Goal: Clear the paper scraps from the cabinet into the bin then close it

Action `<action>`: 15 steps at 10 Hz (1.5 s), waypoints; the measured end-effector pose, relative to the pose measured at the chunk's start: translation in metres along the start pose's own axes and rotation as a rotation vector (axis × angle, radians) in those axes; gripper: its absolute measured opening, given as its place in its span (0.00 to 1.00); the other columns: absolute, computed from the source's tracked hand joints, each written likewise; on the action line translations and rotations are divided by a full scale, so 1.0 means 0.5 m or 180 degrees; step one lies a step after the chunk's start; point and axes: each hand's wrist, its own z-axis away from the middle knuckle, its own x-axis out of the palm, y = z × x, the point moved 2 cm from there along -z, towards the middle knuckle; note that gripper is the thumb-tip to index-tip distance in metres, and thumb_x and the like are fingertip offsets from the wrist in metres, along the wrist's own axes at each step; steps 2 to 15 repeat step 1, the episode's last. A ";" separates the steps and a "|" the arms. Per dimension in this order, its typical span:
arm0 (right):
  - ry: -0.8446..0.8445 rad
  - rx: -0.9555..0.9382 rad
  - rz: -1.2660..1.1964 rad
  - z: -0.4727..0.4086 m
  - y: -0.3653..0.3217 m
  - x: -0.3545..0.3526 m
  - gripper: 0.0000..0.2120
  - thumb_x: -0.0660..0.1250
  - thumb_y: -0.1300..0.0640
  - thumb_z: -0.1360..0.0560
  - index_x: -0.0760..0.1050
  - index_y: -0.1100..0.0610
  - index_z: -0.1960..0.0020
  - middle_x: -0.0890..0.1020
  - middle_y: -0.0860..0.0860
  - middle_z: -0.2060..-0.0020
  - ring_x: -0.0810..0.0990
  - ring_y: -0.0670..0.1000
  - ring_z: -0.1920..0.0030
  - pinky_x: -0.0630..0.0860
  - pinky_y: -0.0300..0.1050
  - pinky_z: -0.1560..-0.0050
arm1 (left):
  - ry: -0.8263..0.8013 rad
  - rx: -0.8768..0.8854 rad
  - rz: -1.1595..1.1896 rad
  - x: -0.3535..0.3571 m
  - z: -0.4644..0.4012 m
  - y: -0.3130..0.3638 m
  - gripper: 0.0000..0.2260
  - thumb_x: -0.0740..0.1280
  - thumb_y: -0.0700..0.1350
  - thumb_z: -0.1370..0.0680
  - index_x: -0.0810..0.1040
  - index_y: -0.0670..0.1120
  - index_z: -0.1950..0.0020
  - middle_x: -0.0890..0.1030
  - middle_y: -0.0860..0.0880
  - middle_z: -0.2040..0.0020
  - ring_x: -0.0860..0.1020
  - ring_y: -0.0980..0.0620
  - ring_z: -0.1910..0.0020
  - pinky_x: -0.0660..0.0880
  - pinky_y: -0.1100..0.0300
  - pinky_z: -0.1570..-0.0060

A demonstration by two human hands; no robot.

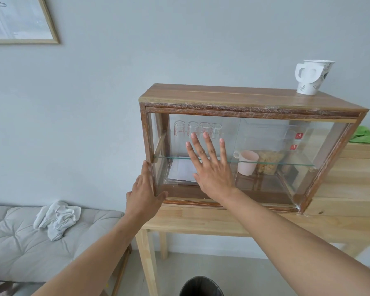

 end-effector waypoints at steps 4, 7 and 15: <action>-0.0042 -0.0223 -0.0022 0.016 0.015 -0.032 0.48 0.70 0.62 0.24 0.45 0.56 0.13 0.42 0.55 0.13 0.40 0.63 0.14 0.47 0.74 0.18 | 0.0168 0.0163 -0.0559 -0.008 0.015 0.015 0.49 0.68 0.62 0.21 0.33 0.55 0.18 0.43 0.52 0.14 0.50 0.43 0.16 0.62 0.35 0.26; -0.0042 -0.0223 -0.0022 0.016 0.015 -0.032 0.48 0.70 0.62 0.24 0.45 0.56 0.13 0.42 0.55 0.13 0.40 0.63 0.14 0.47 0.74 0.18 | 0.0168 0.0163 -0.0559 -0.008 0.015 0.015 0.49 0.68 0.62 0.21 0.33 0.55 0.18 0.43 0.52 0.14 0.50 0.43 0.16 0.62 0.35 0.26; -0.0042 -0.0223 -0.0022 0.016 0.015 -0.032 0.48 0.70 0.62 0.24 0.45 0.56 0.13 0.42 0.55 0.13 0.40 0.63 0.14 0.47 0.74 0.18 | 0.0168 0.0163 -0.0559 -0.008 0.015 0.015 0.49 0.68 0.62 0.21 0.33 0.55 0.18 0.43 0.52 0.14 0.50 0.43 0.16 0.62 0.35 0.26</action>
